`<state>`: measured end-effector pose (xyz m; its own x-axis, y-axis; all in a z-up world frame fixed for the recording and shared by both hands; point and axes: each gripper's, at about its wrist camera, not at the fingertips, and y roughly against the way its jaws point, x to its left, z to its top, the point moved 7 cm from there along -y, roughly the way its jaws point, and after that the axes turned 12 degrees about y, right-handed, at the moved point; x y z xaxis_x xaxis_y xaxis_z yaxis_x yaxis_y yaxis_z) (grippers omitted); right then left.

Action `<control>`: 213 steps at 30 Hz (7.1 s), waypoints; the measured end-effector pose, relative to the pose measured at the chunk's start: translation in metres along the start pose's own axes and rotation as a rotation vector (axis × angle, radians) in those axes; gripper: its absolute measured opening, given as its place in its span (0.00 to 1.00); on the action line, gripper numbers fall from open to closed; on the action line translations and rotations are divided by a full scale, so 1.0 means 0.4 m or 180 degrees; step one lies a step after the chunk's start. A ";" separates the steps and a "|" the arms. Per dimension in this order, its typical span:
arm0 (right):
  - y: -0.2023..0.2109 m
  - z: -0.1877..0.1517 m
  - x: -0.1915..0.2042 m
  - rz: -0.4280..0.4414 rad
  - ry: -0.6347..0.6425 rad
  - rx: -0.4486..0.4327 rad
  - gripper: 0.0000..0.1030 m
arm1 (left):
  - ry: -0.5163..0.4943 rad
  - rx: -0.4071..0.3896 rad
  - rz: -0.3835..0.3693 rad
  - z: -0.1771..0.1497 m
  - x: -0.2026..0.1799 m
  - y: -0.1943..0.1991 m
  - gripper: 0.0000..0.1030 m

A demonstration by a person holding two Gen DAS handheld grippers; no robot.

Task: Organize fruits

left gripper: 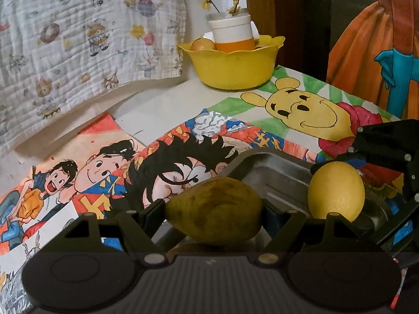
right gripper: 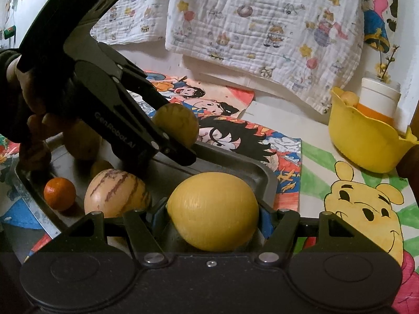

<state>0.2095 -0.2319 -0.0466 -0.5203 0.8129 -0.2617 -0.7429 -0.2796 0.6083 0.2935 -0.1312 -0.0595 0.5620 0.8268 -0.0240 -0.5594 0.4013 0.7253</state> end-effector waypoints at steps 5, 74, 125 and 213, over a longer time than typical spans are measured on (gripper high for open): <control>-0.001 0.001 0.003 0.0033 0.0021 0.0013 0.67 | -0.0058 0.0040 0.0017 0.000 -0.004 -0.006 0.77; 0.067 0.032 -0.014 -0.0431 -0.0727 -0.0431 0.95 | 0.1000 -0.0355 0.0723 -0.025 0.117 0.180 0.99; 0.237 0.035 0.142 -0.0687 -0.1089 -0.0645 0.99 | 0.2014 -0.0941 0.1219 -0.313 0.100 0.478 1.00; 0.309 -0.100 0.239 -0.0575 -0.1092 -0.0348 0.99 | 0.1936 -0.0473 0.1290 -0.468 -0.010 0.484 1.00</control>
<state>0.0509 -0.2092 -0.0264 -0.2201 0.9722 -0.0803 -0.8596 -0.1544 0.4871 0.0689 0.0168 -0.0477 -0.1181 0.9761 -0.1824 -0.7519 0.0320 0.6585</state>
